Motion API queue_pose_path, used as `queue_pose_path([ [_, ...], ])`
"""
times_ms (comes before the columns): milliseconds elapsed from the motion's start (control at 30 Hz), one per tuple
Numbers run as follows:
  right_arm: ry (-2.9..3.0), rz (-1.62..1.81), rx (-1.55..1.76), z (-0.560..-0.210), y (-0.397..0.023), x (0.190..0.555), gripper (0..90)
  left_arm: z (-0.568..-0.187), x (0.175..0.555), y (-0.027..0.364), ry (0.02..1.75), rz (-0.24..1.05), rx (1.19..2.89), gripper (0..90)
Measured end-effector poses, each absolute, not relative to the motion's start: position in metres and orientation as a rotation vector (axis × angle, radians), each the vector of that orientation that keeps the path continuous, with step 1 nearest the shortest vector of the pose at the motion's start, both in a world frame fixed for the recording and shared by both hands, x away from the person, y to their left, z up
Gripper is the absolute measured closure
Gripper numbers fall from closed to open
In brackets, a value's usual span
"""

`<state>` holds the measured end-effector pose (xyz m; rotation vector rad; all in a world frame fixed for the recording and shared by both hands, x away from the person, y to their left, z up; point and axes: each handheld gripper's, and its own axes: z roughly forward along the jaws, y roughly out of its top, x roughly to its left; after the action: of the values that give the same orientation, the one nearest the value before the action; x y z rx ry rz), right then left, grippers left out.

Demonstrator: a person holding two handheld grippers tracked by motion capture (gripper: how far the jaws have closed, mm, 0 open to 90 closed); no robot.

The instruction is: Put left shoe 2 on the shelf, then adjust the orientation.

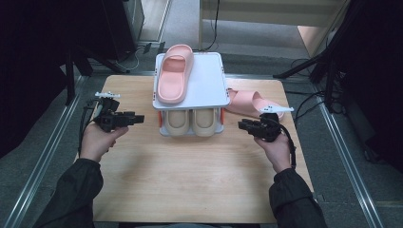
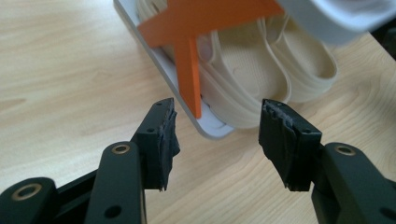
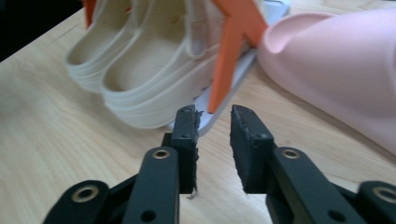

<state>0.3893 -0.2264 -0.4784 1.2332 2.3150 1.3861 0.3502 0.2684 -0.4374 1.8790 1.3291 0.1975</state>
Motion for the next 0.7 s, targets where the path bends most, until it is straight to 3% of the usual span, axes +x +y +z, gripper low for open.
queue_pose_path([
  [367, 2.245, 1.336, 1.321, -0.483, -0.252, 0.415, 89.3, -0.462, 0.326, 0.265, 1.304, 0.199, 1.896, 44.3],
  [700, 2.191, 1.3, 1.383, -0.488, -0.274, 0.437, 90.0, -0.465, 0.309, 0.268, 1.307, 0.203, 1.877, 43.4],
])
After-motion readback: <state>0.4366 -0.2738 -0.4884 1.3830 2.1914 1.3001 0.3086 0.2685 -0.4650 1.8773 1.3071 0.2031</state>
